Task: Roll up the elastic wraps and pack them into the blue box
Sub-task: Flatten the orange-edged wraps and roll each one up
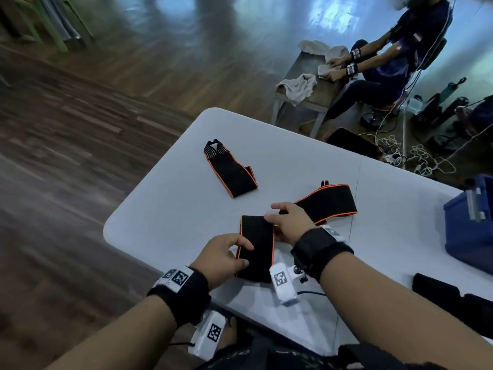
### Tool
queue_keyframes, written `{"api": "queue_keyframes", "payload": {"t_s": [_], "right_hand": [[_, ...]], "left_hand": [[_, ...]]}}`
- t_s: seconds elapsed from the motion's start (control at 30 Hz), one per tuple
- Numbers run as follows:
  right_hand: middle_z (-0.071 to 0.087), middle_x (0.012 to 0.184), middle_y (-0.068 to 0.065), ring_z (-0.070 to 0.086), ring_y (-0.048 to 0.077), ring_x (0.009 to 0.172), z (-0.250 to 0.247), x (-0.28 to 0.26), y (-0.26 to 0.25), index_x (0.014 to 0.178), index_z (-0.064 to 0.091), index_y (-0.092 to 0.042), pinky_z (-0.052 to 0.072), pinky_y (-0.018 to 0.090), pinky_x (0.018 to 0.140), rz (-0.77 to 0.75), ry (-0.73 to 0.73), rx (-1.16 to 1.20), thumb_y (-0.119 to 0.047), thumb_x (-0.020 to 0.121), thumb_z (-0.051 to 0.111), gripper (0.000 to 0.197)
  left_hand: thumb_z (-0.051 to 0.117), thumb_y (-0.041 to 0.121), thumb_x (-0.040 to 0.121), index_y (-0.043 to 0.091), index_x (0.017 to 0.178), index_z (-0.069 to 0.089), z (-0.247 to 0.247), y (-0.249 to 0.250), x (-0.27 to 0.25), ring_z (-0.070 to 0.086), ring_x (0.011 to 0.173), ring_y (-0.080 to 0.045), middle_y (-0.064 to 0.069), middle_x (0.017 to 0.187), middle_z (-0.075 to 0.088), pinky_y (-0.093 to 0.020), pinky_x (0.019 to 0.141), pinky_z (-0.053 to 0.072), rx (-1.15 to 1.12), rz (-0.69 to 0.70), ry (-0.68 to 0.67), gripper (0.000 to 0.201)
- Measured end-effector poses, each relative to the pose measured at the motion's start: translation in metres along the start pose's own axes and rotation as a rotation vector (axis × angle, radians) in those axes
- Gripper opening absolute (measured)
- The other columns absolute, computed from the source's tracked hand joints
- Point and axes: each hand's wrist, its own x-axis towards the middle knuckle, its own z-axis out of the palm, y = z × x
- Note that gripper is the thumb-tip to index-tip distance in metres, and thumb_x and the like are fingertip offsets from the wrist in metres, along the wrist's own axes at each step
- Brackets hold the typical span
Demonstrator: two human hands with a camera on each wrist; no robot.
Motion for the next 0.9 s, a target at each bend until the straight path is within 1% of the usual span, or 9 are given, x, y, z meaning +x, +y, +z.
{"api": "queue_keyframes", "payload": {"t_s": [0.13,0.23,0.33,0.43,0.53,0.63,0.7,0.77,0.9], "right_hand": [[0.059,0.094,0.020,0.061,0.028,0.082,0.006,0.014,-0.025,0.126,0.055,-0.010,0.054,0.043,0.075,0.099,-0.041,0.297,0.016,0.090,0.049,0.045],[0.059,0.088,0.019,0.060,0.029,0.080,0.006,0.019,-0.043,0.126,0.057,-0.007,0.053,0.044,0.078,0.112,-0.054,0.350,0.021,0.086,0.036,0.052],[0.064,0.092,0.022,0.064,0.032,0.086,0.006,0.019,-0.060,0.121,0.059,-0.001,0.055,0.042,0.078,0.092,-0.025,0.425,0.013,0.091,0.043,0.037],[0.067,0.113,0.027,0.067,0.036,0.104,0.002,0.024,-0.069,0.123,0.060,0.005,0.054,0.048,0.093,0.081,0.004,0.441,0.007,0.091,0.057,0.033],[0.067,0.112,0.028,0.068,0.037,0.098,-0.005,0.031,-0.074,0.121,0.064,0.000,0.055,0.049,0.092,0.057,0.054,0.377,0.013,0.086,0.059,0.038],[0.068,0.112,0.027,0.070,0.039,0.096,-0.015,0.037,-0.072,0.113,0.068,-0.009,0.056,0.053,0.091,0.038,0.095,0.316,0.016,0.080,0.060,0.042],[0.069,0.111,0.024,0.070,0.037,0.095,-0.020,0.037,-0.069,0.112,0.067,-0.011,0.056,0.051,0.091,0.025,0.092,0.312,0.017,0.079,0.058,0.044],[0.070,0.109,0.022,0.070,0.034,0.091,-0.022,0.034,-0.067,0.118,0.064,-0.008,0.059,0.045,0.085,0.012,0.077,0.330,0.019,0.081,0.056,0.047],[0.069,0.111,0.022,0.070,0.036,0.092,-0.023,0.029,-0.056,0.123,0.057,-0.017,0.058,0.042,0.079,-0.034,0.089,0.325,0.018,0.077,0.062,0.058]], "left_hand": [[0.073,-0.001,0.082,0.019,0.094,0.069,-0.011,0.001,-0.002,0.043,0.040,-0.006,0.012,0.042,0.052,-0.018,0.051,0.039,0.024,0.041,-0.008,0.024],[0.072,0.001,0.082,0.022,0.093,0.069,-0.020,0.003,0.002,0.041,0.039,-0.008,0.008,0.042,0.048,-0.017,0.049,0.037,0.008,0.050,-0.015,0.024],[0.072,0.002,0.083,0.024,0.091,0.069,-0.025,0.006,0.010,0.043,0.039,-0.007,0.007,0.043,0.049,-0.016,0.048,0.038,0.003,0.064,-0.042,0.024],[0.073,0.004,0.083,0.030,0.090,0.068,-0.026,0.008,0.019,0.045,0.042,-0.009,0.007,0.044,0.050,-0.018,0.049,0.038,0.048,0.098,-0.095,0.027],[0.072,0.004,0.084,0.030,0.093,0.067,-0.027,0.009,0.028,0.047,0.042,-0.008,0.009,0.046,0.053,-0.018,0.050,0.040,0.087,0.118,-0.160,0.028],[0.073,0.007,0.085,0.030,0.100,0.065,-0.036,0.014,0.038,0.053,0.048,-0.011,0.007,0.079,0.067,-0.019,0.055,0.046,0.061,0.185,-0.171,0.028],[0.072,0.012,0.087,0.031,0.109,0.060,-0.050,0.017,0.054,0.063,0.058,-0.019,0.004,0.096,0.069,-0.028,0.063,0.055,0.015,0.213,-0.110,0.030],[0.069,0.017,0.090,0.030,0.116,0.056,-0.071,0.018,0.081,0.066,0.067,-0.024,0.007,0.093,0.069,-0.037,0.069,0.056,-0.014,0.201,0.004,0.032],[0.065,0.022,0.091,0.023,0.124,0.056,-0.116,0.025,0.159,0.064,0.086,-0.019,0.007,0.098,0.068,-0.033,0.082,0.049,0.165,0.190,0.300,0.034]]}}
